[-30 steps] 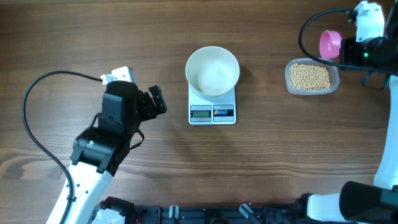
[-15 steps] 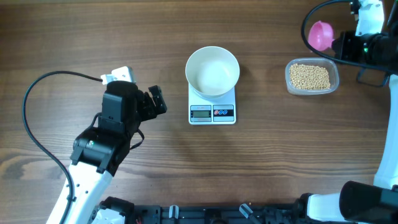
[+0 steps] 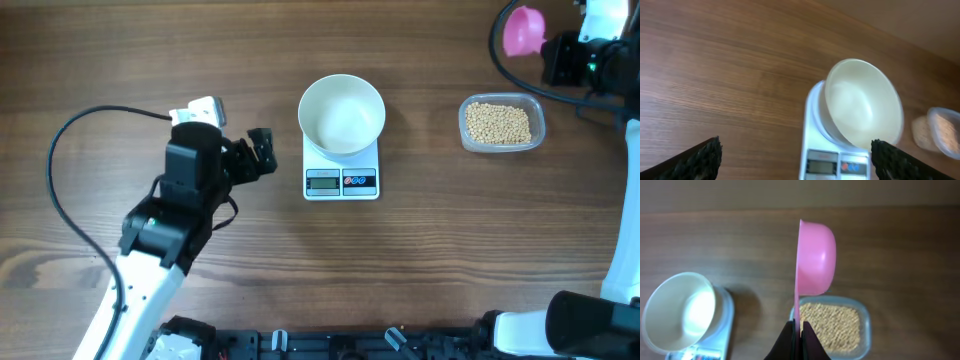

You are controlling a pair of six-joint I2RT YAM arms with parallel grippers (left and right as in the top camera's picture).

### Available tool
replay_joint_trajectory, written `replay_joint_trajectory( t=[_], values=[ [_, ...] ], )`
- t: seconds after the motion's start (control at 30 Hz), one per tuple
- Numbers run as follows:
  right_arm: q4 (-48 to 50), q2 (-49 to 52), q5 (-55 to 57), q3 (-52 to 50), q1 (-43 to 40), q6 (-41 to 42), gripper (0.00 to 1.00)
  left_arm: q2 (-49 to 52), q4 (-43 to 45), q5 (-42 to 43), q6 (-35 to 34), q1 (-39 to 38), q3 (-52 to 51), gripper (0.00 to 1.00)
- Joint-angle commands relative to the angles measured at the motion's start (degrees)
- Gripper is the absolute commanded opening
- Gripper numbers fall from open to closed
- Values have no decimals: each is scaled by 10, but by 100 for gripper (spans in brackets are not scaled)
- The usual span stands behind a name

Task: Scoop item into bowl and weigh 150g on scale

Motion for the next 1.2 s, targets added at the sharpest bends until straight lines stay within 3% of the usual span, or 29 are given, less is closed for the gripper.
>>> replay_joint_trajectory(
  t=[0.0,0.17,0.37,0.4,0.43,0.47,0.5,0.53,0.7,0.93,1.17],
  values=[
    [65,11,18,-1,-1,-27,4,50,35,-51,-78,15,0,100],
    [104,24,-26,-1,-1,4,4,52,158,125,-102,57,0,100],
    [-5,24,-57,-1,0,71,4,-19,153,278,-98,74,0,99],
    [-20,24,-57,-1,0,71,4,-30,131,297,-99,74,0,89],
    [-35,24,-58,-1,0,71,4,-35,110,310,-98,74,0,70],
    [-39,24,-66,-1,0,71,4,-39,81,311,-98,74,0,34],
    [-39,24,-88,-1,0,71,4,-38,66,311,-98,73,0,15],
    [-39,24,-102,-1,0,71,4,-37,54,311,-98,73,0,4],
    [-50,24,-133,-1,0,71,4,-12,17,287,-98,33,0,4],
    [-52,24,-132,-1,0,79,4,129,27,190,-100,-122,0,4],
    [-50,24,-132,-1,0,79,4,214,120,-27,-98,-213,0,4]
  ],
)
